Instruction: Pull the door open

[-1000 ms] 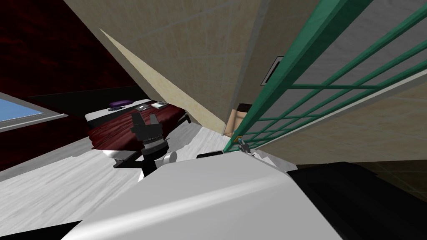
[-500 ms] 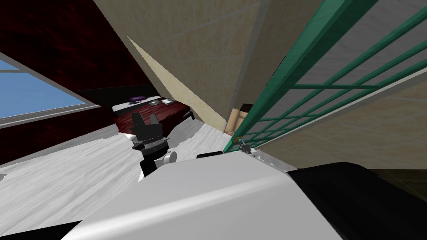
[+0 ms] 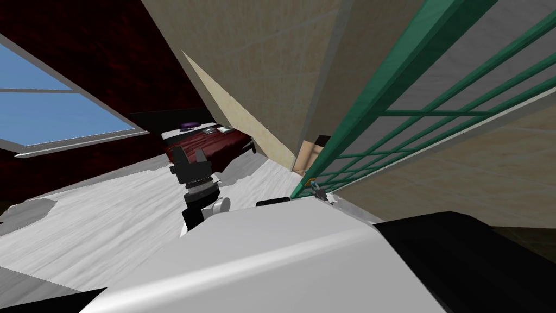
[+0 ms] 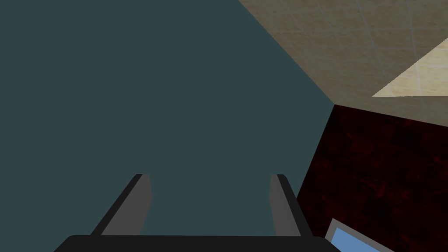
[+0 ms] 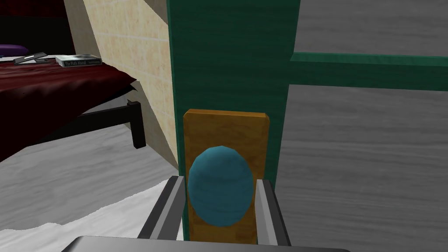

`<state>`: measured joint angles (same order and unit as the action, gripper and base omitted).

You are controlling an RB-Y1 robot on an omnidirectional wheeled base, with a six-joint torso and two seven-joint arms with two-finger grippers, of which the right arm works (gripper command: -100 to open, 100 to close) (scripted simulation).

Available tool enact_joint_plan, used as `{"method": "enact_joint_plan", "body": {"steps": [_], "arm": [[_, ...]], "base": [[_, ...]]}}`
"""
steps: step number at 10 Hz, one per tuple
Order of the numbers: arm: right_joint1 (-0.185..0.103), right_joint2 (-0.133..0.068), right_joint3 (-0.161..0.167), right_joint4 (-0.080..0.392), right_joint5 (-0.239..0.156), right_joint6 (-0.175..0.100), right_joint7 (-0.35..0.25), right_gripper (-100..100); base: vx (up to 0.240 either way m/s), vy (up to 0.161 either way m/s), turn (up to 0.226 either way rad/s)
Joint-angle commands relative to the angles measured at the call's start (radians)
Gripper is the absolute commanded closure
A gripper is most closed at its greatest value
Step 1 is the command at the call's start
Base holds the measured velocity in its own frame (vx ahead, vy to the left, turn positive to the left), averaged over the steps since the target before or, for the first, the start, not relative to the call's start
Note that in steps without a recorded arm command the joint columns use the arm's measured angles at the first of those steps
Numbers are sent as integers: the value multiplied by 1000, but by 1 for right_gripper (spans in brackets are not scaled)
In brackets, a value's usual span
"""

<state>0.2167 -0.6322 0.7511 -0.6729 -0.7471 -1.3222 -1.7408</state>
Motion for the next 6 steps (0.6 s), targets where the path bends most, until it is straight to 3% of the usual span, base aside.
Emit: {"method": "enact_joint_plan", "body": {"steps": [1, 3, 4, 6], "arm": [[-3, 2, 4, 16, 7, -10, -11, 100], [-9, 4, 6, 36, 16, -21, -24, 100], [5, 3, 0, 30, 3, -25, -19, -100], [18, 4, -6, 32, -7, -34, -18, -100]], "base": [[-208, -73, 136], [-225, -76, 130], [-214, 14, -128], [-171, 95, -160]]}}
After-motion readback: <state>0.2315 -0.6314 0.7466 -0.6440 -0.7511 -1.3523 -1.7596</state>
